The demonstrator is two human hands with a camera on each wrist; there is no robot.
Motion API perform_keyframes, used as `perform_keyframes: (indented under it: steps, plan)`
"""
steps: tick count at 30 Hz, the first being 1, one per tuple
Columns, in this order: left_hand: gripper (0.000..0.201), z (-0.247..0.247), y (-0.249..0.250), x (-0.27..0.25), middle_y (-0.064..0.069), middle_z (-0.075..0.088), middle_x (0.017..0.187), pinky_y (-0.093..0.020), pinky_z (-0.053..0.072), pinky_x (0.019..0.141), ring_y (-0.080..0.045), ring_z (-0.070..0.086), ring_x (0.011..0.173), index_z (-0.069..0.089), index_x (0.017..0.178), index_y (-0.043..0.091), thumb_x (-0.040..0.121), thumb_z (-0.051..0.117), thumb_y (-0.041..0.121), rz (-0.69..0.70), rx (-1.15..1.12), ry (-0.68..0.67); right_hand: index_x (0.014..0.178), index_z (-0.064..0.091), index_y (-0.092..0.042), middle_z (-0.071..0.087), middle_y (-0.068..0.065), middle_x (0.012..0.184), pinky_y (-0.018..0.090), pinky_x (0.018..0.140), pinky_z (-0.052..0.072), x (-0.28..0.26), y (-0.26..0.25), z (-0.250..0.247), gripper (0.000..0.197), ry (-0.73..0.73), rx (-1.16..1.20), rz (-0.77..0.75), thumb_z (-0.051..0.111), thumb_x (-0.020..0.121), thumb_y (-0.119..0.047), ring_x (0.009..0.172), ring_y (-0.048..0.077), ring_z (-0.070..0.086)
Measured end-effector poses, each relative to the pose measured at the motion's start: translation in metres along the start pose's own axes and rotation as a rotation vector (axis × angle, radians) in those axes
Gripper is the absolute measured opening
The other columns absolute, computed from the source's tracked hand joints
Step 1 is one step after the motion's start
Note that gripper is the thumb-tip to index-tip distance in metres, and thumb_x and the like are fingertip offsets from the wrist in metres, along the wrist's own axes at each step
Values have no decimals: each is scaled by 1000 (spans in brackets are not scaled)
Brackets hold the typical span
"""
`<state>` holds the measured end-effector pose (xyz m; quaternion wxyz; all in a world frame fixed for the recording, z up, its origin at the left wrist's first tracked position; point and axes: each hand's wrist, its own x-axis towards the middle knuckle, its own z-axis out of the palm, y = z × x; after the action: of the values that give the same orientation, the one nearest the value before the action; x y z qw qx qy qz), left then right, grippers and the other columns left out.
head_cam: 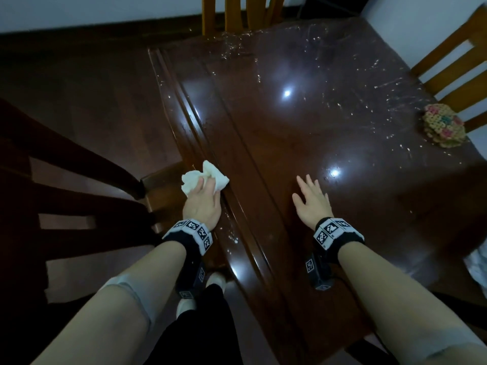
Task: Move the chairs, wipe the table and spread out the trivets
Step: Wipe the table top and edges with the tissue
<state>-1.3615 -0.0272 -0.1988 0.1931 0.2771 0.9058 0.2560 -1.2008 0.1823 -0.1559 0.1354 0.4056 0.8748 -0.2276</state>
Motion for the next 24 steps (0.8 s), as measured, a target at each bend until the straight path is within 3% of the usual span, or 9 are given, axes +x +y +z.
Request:
perform_keyframes:
  steps: [4, 6, 14, 17, 19, 24]
  plan:
    - [42, 6, 11, -38, -18, 38, 148, -42, 35, 110, -34, 37, 136, 40, 141, 5, 102, 37, 21, 32, -3, -32, 153, 19, -24, 5, -1, 162, 42, 120, 3, -36, 16, 6, 52, 40, 99, 64, 35, 103, -28, 149, 18, -1]
    - [43, 9, 17, -59, -18, 35, 150, -41, 31, 111, -34, 33, 138, 37, 143, 5, 103, 36, 21, 47, 4, -53, 153, 20, -23, 5, -2, 162, 41, 120, 3, -54, 21, 9, 52, 43, 115, 79, 35, 103, -27, 149, 16, -1]
    - [40, 34, 23, -118, -15, 36, 150, -40, 41, 103, -35, 42, 131, 36, 142, 12, 103, 31, 20, 48, -24, -180, 152, 23, -22, 8, -4, 162, 43, 121, 10, -89, 35, 9, 51, 14, 131, 43, 36, 103, -27, 149, 14, 2]
    - [28, 39, 33, -140, -13, 52, 128, -37, 46, 86, -32, 54, 113, 43, 128, 11, 102, 33, 15, 74, -21, -182, 152, 23, -21, 8, -5, 162, 42, 121, 11, -100, 42, 10, 51, -8, 127, 19, 35, 103, -27, 149, 13, 2]
    - [18, 42, 40, -155, -7, 54, 110, -35, 45, 72, -27, 57, 98, 44, 114, 12, 102, 32, 16, 65, -30, -177, 152, 23, -21, 9, -4, 162, 42, 121, 11, -108, 48, 11, 51, -29, 135, -2, 34, 103, -27, 149, 14, 3]
    - [22, 50, 63, -200, -6, 54, 105, -35, 43, 73, -25, 56, 93, 41, 121, 12, 104, 30, 19, 19, 5, -221, 152, 25, -19, 11, -3, 162, 39, 120, 13, -133, 70, 17, 50, -45, 168, -69, 34, 104, -27, 149, 14, 5]
